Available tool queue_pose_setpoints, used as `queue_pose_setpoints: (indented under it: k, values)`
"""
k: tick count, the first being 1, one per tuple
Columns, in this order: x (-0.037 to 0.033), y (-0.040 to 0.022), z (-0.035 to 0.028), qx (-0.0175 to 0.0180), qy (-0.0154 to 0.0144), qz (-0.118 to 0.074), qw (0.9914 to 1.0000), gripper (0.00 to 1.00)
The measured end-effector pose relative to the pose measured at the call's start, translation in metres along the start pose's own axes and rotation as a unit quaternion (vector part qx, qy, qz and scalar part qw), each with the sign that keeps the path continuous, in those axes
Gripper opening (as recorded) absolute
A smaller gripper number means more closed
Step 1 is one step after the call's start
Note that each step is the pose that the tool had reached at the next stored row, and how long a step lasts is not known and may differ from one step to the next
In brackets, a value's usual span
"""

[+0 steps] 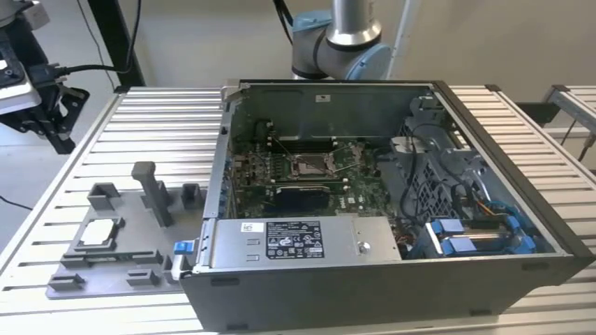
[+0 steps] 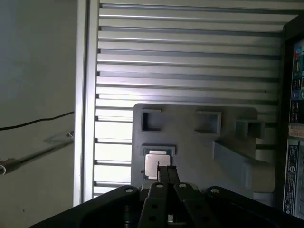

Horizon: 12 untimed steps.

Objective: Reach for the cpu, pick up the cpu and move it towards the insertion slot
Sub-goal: 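Reach for the cpu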

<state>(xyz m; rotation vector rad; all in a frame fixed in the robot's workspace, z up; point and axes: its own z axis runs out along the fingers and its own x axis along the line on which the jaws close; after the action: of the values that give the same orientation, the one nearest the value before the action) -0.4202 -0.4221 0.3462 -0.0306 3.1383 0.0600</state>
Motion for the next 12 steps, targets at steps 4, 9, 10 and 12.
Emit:
queue_pose_setpoints:
  k: [4,9,10,12]
  values:
    - [0.0001,0.0000,0.0000,0.0000,0.0000,0.000,1.00000,0.00]
    - [0.0003,0.0000,-0.0001,0.0000,0.0001,-0.001,1.00000,0.00]
    - [0.0003,0.0000,-0.0001,0.0000,0.0001,-0.001,1.00000,0.00]
    - [0.0003,0.0000,0.0000,0.0000,0.0001,-0.001,1.00000,0.00]
